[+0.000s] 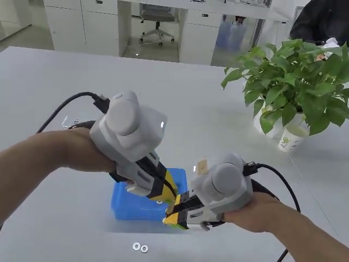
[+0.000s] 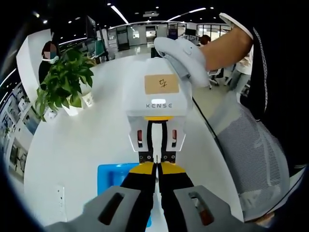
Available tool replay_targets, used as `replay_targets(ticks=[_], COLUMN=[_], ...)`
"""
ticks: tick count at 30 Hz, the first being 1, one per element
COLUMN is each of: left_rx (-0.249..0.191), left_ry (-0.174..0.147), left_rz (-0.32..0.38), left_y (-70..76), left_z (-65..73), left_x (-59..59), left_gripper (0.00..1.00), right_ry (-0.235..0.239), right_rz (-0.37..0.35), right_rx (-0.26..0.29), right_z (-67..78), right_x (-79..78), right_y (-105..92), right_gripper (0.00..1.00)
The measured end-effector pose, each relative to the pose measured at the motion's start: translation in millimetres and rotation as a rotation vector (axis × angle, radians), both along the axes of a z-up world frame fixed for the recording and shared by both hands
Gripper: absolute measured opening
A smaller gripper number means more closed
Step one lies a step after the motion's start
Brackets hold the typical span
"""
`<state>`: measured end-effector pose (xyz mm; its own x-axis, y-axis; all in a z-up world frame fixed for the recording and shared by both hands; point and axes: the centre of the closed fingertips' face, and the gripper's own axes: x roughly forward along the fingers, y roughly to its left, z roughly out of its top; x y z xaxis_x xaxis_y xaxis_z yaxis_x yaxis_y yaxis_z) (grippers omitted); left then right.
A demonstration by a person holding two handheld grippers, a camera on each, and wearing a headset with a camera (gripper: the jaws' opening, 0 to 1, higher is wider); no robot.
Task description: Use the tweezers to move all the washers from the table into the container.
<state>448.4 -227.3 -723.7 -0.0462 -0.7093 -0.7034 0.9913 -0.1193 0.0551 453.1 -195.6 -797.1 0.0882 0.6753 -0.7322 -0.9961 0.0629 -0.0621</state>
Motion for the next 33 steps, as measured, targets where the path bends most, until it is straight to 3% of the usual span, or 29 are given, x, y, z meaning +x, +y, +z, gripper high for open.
replay_targets(ticks=[16, 24, 33], left_rx=[-0.006, 0.005, 0.021], left_ry=[-0.046, -0.061, -0.064], left_rz=[0.028, 0.036, 0.048], left_y=[3.5, 7.0, 10.8], left_z=[15.5, 11.3, -3.5], left_x=[29.1, 46.0, 59.8], left_gripper=[0.05, 0.05, 0.05], right_ry=[-0.046, -0.058, -0.049], right_rz=[0.006, 0.012, 0.017], right_rx=[0.013, 0.021, 0.018], right_z=[14.2, 10.8, -3.4], right_x=[35.3, 52.8, 66.1], right_y=[7.9, 11.5, 15.0], right_gripper=[0.10, 0.10, 0.10])
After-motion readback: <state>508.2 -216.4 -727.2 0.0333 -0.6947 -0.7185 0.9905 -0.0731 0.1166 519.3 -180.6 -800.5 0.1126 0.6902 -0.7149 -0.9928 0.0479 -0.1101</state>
